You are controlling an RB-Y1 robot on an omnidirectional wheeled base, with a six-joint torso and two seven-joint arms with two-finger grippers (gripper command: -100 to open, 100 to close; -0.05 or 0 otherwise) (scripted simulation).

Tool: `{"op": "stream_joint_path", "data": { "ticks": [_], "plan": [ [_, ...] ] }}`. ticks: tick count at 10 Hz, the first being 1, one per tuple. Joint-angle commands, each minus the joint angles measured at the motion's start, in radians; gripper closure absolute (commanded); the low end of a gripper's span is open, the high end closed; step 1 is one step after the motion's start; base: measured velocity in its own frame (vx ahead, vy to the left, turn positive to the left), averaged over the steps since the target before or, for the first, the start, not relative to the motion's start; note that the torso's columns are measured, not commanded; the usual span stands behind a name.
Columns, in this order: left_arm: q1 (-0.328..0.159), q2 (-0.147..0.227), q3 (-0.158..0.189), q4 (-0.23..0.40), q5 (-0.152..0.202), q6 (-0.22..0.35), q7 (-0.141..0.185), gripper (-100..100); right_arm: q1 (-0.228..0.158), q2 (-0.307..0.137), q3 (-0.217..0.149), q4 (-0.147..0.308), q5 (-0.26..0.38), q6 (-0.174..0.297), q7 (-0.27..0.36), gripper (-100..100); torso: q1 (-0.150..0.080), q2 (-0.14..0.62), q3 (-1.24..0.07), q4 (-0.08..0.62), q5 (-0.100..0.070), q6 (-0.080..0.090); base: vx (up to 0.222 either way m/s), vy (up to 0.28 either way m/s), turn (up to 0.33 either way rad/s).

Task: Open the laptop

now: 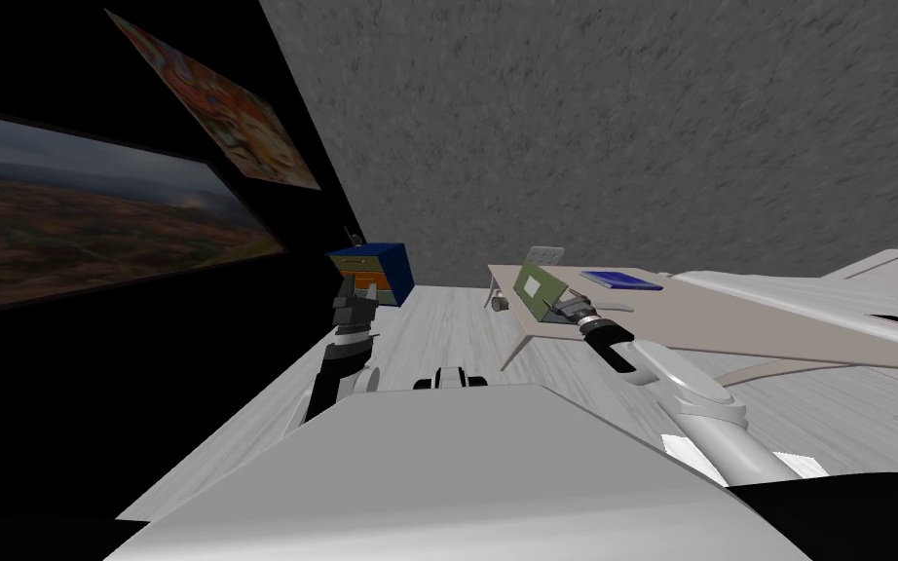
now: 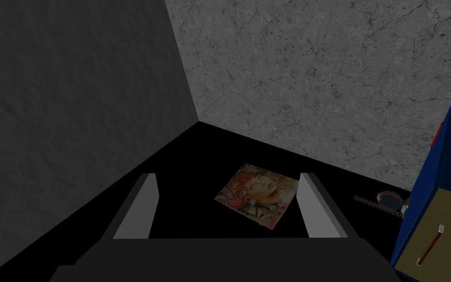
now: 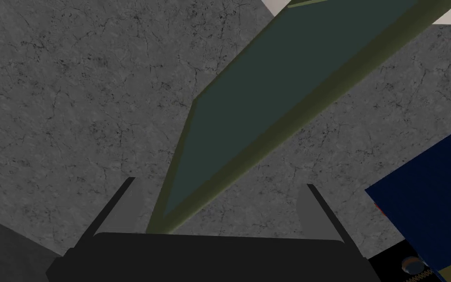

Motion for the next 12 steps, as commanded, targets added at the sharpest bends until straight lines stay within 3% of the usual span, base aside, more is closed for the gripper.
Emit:
{"op": "stream_joint_path", "data": {
  "ticks": [1, 10, 11, 12],
  "plan": [
    [0.0, 0.0, 0.0, 0.0, 0.0, 0.0, 0.0, 0, 0.0, 0.0, 0.0, 0.0, 0.0, 0.0, 0.0, 100, -0.001, 0.001, 0.001, 0.0, 0.0, 0.0, 0.0, 0.0, 0.0],
    [0.0, 0.0, 0.0, 0.0, 0.0, 0.0, 0.0, 0, -0.066, -0.045, 0.027, 0.12, -0.194, -0.008, -0.209, 100, -0.005, -0.004, -0.002, -0.003, -0.003, 0.002, -0.04, -0.059, 0.028],
    [0.0, 0.0, 0.0, 0.0, 0.0, 0.0, 0.0, 0, -0.065, -0.041, 0.026, 0.108, -0.182, -0.013, -0.193, 100, -0.005, -0.005, -0.003, -0.003, -0.003, 0.002, -0.019, -0.019, 0.01],
    [0.0, 0.0, 0.0, 0.0, 0.0, 0.0, 0.0, 0, -0.084, -0.025, 0.035, 0.137, -0.217, -0.017, -0.226, 100, -0.001, -0.005, -0.003, -0.003, -0.002, 0.001, -0.037, -0.055, 0.034]
  ]
}}
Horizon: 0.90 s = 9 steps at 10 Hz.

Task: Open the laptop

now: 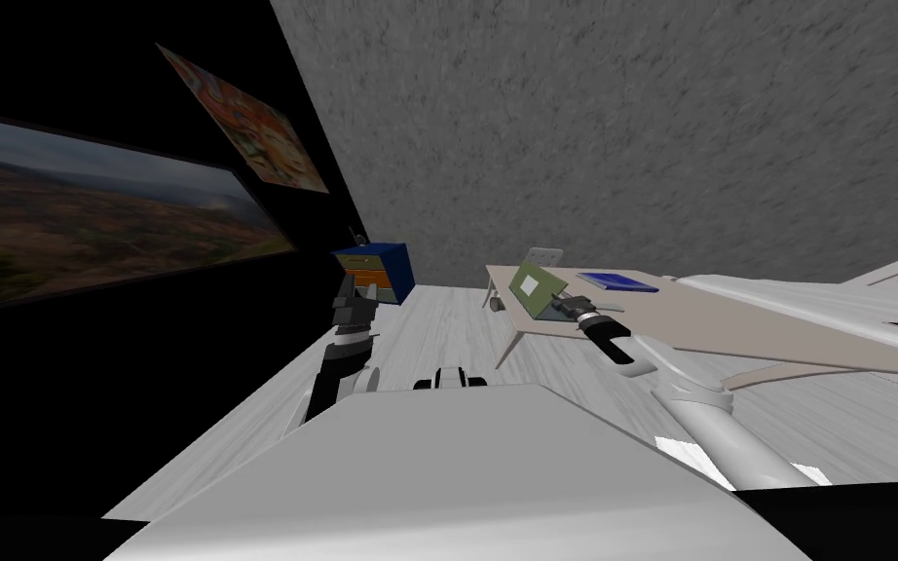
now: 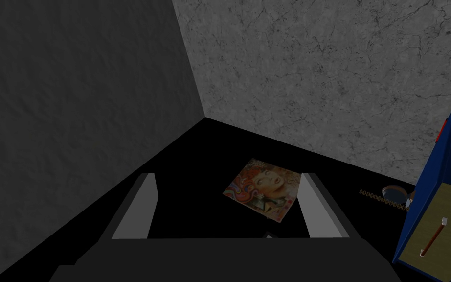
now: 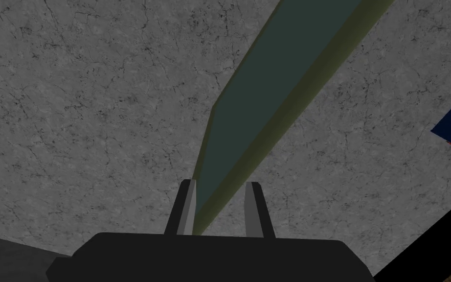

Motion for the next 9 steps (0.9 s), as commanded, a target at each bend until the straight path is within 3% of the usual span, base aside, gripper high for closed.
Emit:
{"op": "stream_joint_path", "data": {
  "ticks": [1, 8, 9],
  "plan": [
    [0.0, 0.0, 0.0, 0.0, 0.0, 0.0, 0.0, 0, -0.027, 0.024, 0.013, 0.043, -0.048, -0.006, -0.04, 100, -0.002, 0.001, 0.0, 0.0, 0.0, -0.001, -0.042, -0.098, 0.039],
    [0.0, 0.0, 0.0, 0.0, 0.0, 0.0, 0.0, 0, -0.09, 0.082, 0.043, 0.145, -0.161, -0.021, -0.135, 100, -0.004, -0.002, -0.001, -0.004, -0.005, 0.0, -0.033, -0.088, 0.027],
    [0.0, 0.0, 0.0, 0.0, 0.0, 0.0, 0.0, 0, -0.089, 0.072, 0.035, 0.122, -0.152, -0.017, -0.127, 100, -0.004, -0.001, 0.0, -0.004, -0.005, 0.0, -0.022, -0.039, 0.009]
  ]
}}
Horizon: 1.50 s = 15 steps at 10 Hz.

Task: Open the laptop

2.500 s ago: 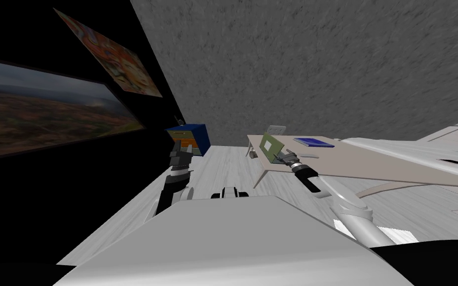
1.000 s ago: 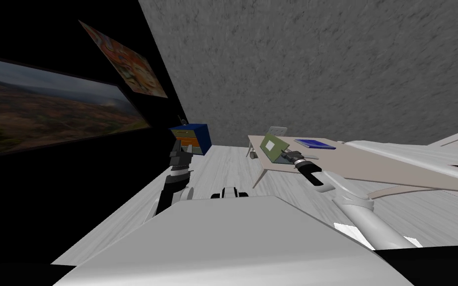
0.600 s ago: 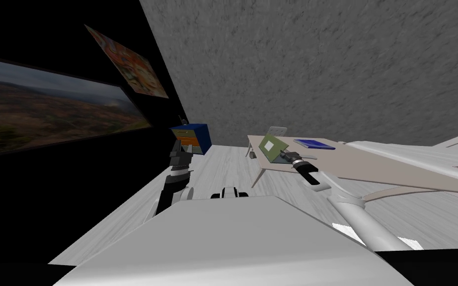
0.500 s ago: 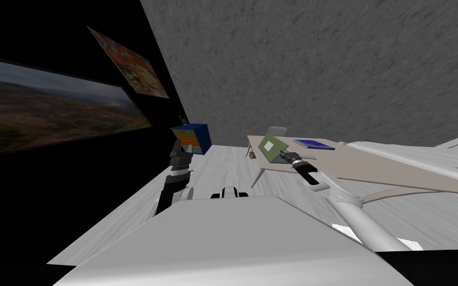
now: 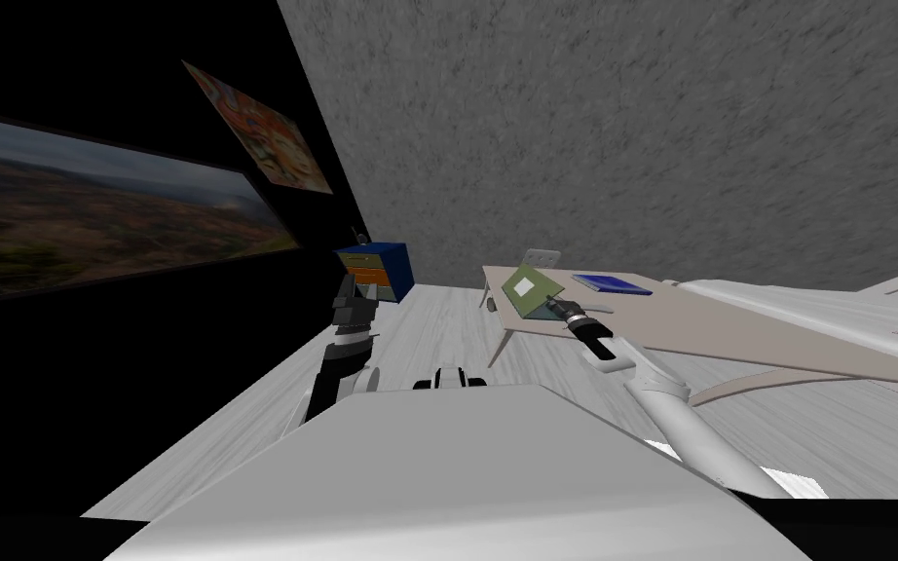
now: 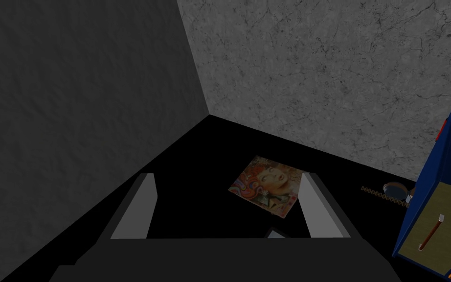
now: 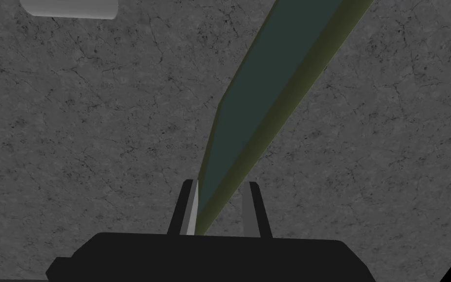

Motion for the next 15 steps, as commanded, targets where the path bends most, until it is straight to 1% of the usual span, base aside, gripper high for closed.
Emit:
{"op": "stream_joint_path", "data": {
  "ticks": [1, 5, 6, 10, 11, 12, 13, 14, 15],
  "plan": [
    [0.0, 0.0, 0.0, 0.0, 0.0, 0.0, 0.0, 0, -0.02, 0.036, 0.006, 0.032, -0.03, -0.016, -0.018, 100, 0.005, 0.0, 0.0, 0.002, 0.003, -0.001, -0.019, -0.068, -0.023],
    [0.0, 0.0, 0.0, 0.0, 0.0, 0.0, 0.0, 0, -0.055, 0.109, 0.02, 0.097, -0.085, -0.047, -0.045, 100, 0.003, 0.0, 0.0, 0.0, 0.0, -0.002, -0.022, -0.103, 0.002],
    [0.0, 0.0, 0.0, 0.0, 0.0, 0.0, 0.0, 0, -0.055, 0.109, 0.02, 0.097, -0.085, -0.047, -0.045, 100, 0.004, 0.001, 0.0, -0.002, -0.001, -0.001, -0.01, -0.051, -0.017],
    [0.0, 0.0, 0.0, 0.0, 0.0, 0.0, 0.0, 0, -0.091, 0.181, 0.033, 0.161, -0.14, -0.078, -0.072, 100, 0.005, 0.001, 0.001, -0.001, 0.0, -0.004, -0.019, -0.071, -0.008],
    [0.0, 0.0, 0.0, 0.0, 0.0, 0.0, 0.0, 0, -0.086, 0.155, 0.017, 0.139, -0.136, -0.073, -0.073, 100, 0.006, 0.001, 0.001, -0.001, -0.001, -0.005, -0.017, -0.038, -0.007],
    [0.0, 0.0, 0.0, 0.0, 0.0, 0.0, 0.0, 0, -0.094, 0.204, 0.025, 0.173, -0.164, -0.104, -0.085, 100, 0.009, 0.001, 0.0, 0.002, 0.005, -0.004, 0.008, -0.071, -0.045],
    [0.0, 0.0, 0.0, 0.0, 0.0, 0.0, 0.0, 0, -0.094, 0.204, 0.025, 0.173, -0.164, -0.104, -0.085, 100, 0.009, 0.001, 0.0, 0.001, 0.004, -0.003, 0.005, -0.076, -0.028],
    [0.0, 0.0, 0.0, 0.0, 0.0, 0.0, 0.0, 0, -0.098, 0.226, 0.028, 0.191, -0.177, -0.12, -0.09, 100, 0.008, 0.001, 0.0, 0.003, 0.005, -0.004, 0.009, -0.061, -0.009],
    [0.0, 0.0, 0.0, 0.0, 0.0, 0.0, 0.0, 0, -0.102, 0.177, 0.025, 0.166, -0.18, -0.08, -0.117, -100, 0.009, 0.001, 0.0, 0.002, 0.005, -0.004, -0.025, -0.008, 0.067]
  ]
}}
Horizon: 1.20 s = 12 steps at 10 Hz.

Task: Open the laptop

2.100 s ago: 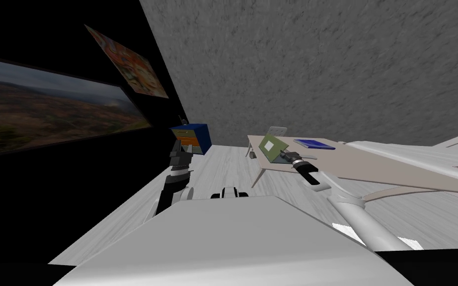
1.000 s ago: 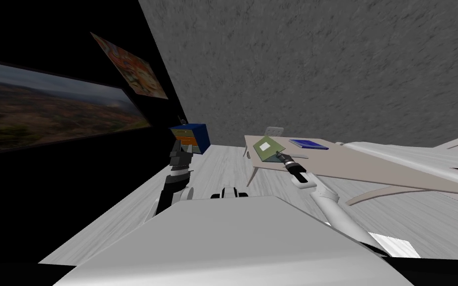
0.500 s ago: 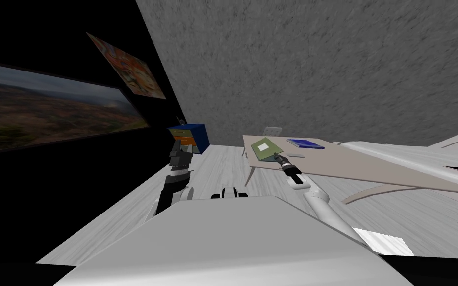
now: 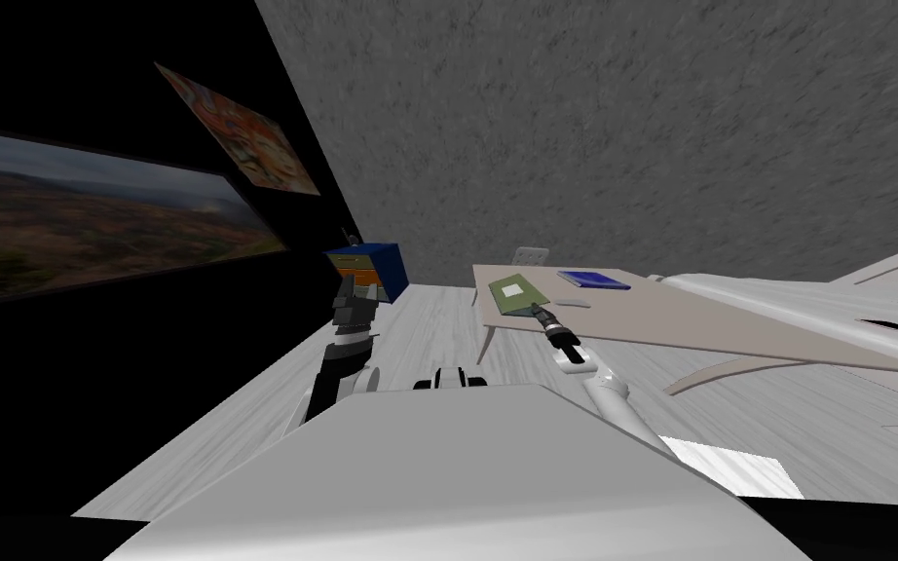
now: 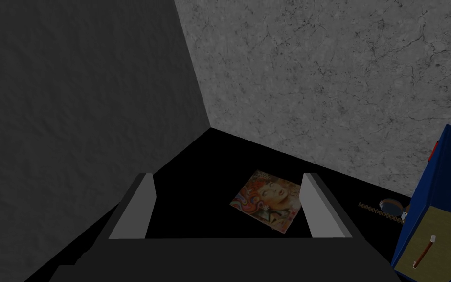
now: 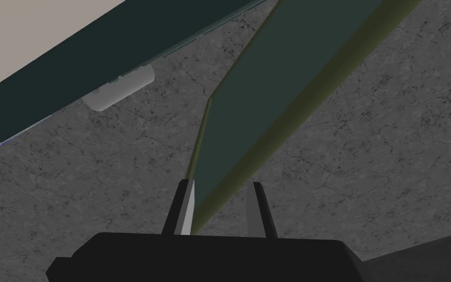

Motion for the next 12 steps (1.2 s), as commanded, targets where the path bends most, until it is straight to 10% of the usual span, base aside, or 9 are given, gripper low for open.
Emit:
{"op": "stream_joint_path", "data": {
  "ticks": [1, 8, 9, 12],
  "plan": [
    [0.0, 0.0, 0.0, 0.0, 0.0, 0.0, 0.0, 0, -0.007, -0.05, 0.008, -0.016, -0.01, 0.044, -0.038, -100, 0.003, 0.003, 0.001, 0.003, 0.003, 0.001, -0.051, 0.027, 0.06],
    [0.0, 0.0, 0.0, 0.0, 0.0, 0.0, 0.0, 0, -0.024, -0.144, 0.025, -0.04, -0.028, 0.129, -0.111, -100, 0.004, 0.007, 0.004, 0.007, 0.006, 0.003, -0.044, 0.029, 0.05],
    [0.0, 0.0, 0.0, 0.0, 0.0, 0.0, 0.0, 0, -0.024, -0.146, 0.026, -0.041, -0.028, 0.135, -0.115, 0, 0.002, 0.006, 0.003, 0.006, 0.005, 0.004, 0.0, 0.0, 0.0],
    [0.0, 0.0, 0.0, 0.0, 0.0, 0.0, 0.0, 0, -0.022, -0.144, 0.027, -0.04, -0.028, 0.136, -0.115, 0, 0.0, 0.005, 0.003, 0.005, 0.003, 0.003, 0.0, 0.0, 0.0]
  ]
}}
